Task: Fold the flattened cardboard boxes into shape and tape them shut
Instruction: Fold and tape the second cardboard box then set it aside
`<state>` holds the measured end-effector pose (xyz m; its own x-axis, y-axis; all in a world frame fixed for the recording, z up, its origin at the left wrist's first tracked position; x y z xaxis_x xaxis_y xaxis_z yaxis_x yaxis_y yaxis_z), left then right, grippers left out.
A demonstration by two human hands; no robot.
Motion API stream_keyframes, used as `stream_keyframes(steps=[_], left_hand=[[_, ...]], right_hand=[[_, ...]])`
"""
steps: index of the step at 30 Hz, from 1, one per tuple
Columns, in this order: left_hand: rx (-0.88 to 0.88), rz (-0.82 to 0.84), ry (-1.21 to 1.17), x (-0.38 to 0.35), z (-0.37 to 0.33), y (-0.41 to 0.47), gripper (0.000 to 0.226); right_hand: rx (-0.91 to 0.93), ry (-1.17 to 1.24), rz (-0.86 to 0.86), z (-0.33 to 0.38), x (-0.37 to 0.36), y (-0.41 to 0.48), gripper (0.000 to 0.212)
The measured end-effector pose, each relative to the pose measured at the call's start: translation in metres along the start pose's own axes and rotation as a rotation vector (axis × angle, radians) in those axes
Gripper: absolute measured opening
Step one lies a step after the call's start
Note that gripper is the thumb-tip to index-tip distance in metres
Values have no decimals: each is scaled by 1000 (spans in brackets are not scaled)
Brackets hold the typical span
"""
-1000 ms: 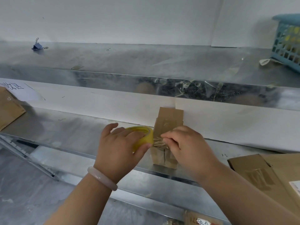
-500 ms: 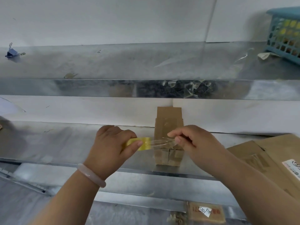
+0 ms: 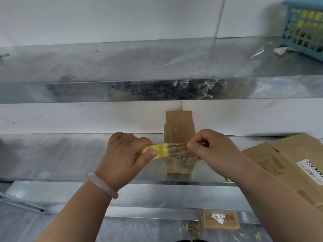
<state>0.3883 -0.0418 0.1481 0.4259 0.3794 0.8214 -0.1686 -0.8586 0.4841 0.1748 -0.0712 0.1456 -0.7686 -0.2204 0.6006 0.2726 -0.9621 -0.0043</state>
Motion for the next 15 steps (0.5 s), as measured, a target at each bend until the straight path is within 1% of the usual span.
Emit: stream_keyframes(steps=[3,6,9,12,15], left_hand=[[-5,47,-99,-5,2,-7,38],[12,4,-82,-5,4,-9,30],[8,-33,-3,-2,2,-7,34],[18,-28,173,-6,7,-7,47],[38,-26,200,-11,10,-8,51]], right_hand=[[-6,21,4,-2,5,1,9],[-12,103,25,-4,2,-3,11],[-27,151,26,-7,1,-8,12],[-51,197,-5,-12,4,-10,12],[-77,204,-9,-19,2,-10,11]])
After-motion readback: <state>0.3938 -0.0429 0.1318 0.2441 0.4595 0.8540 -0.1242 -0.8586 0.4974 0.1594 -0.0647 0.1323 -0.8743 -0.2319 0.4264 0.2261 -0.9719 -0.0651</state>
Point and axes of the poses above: each hand's wrist, its own y-axis towards the middle knuckle, its own x-axis out of the back of the hand, z = x × y, the point moved 7 cm from there along y, towards the middle knuckle, and after that the axes turned 7 degrees about x, right-handed, at the moved point
